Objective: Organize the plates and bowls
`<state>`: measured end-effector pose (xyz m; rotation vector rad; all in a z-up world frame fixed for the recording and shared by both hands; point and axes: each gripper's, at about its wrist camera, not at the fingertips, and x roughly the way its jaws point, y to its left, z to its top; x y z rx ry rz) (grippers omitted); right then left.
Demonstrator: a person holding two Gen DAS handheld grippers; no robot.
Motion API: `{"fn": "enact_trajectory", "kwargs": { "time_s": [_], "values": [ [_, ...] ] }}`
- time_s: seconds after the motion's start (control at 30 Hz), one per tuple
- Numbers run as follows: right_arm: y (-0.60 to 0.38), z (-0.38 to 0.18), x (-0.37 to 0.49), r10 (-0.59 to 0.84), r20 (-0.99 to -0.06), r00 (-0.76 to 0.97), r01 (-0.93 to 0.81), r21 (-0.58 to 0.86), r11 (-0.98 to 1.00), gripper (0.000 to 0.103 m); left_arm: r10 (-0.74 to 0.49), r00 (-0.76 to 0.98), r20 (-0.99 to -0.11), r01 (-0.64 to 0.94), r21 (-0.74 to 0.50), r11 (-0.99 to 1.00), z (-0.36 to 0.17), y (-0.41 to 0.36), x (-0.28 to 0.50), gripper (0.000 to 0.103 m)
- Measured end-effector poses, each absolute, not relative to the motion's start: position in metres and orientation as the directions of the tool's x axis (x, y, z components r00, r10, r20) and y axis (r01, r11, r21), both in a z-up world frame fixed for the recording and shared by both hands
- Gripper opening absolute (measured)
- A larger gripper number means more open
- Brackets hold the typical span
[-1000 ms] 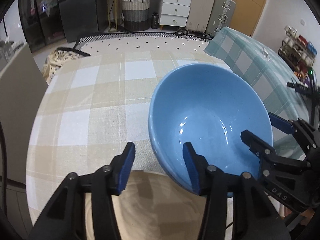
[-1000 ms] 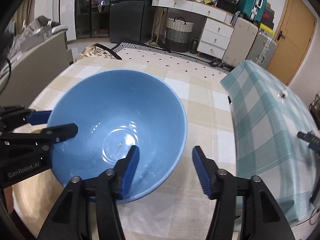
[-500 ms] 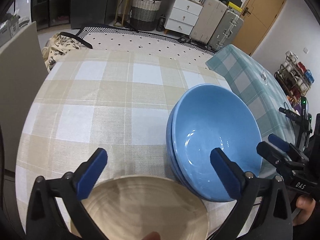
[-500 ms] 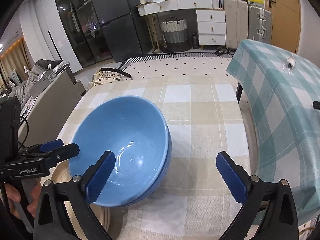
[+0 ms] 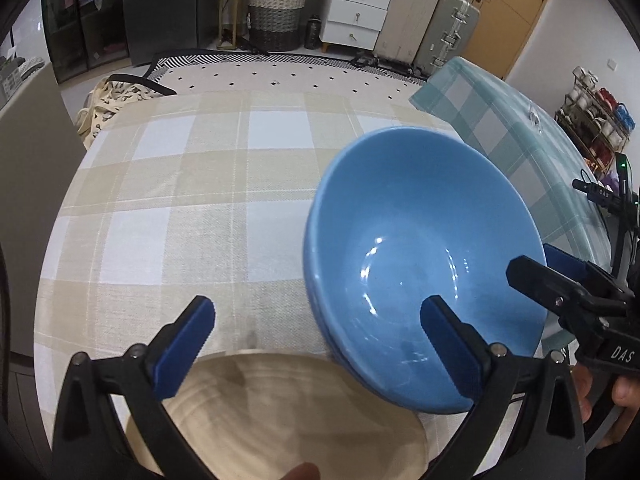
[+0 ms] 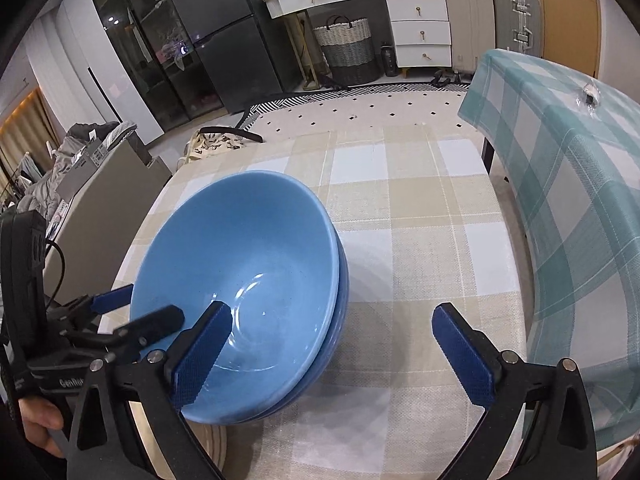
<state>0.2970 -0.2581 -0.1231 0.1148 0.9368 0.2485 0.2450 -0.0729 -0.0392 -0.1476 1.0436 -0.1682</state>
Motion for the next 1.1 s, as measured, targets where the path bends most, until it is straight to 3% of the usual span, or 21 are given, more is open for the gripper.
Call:
{"fn": "enact_trajectory", "kwargs": {
  "time_s": [0.1,0.17,0.4,0.9,1.1],
  "values": [
    [-0.257,-0.123,0.297,0.274,-0.779,0.564,-0.167,0.217,0.962,0.100,-0.218,0.497,-0.840,0.071,-0.212,0.975,-0.038,-0.074,0.246,0.101],
    [-0.256,-0.124,0.297,0.271,-0.782,0.561,-0.175,0.209,0.962,0.090,-0.218,0.498,-0.839,0.067,-0.213,0.975,-0.037,-0.073,0.247,0.097],
    [-0.254,-0.126,0.297,0.275,-0.791,0.547,-0.185,0.207,0.961,0.069,-0.262,0.464,-0.846,0.065,-0.262,0.963,-0.045,-0.070,0.248,0.059],
    [-0.245,-0.127,0.293,0.272,-0.796,0.541,-0.229,0.171,0.958,0.046,-0.266,0.482,-0.835,0.085,-0.257,0.963,-0.039,-0.074,0.243,0.027],
    [-0.243,-0.128,0.292,0.249,-0.796,0.552,-0.230,0.142,0.963,0.036,-0.261,0.483,-0.836,0.096,-0.246,0.965,-0.038,-0.077,0.242,0.024]
  ]
}}
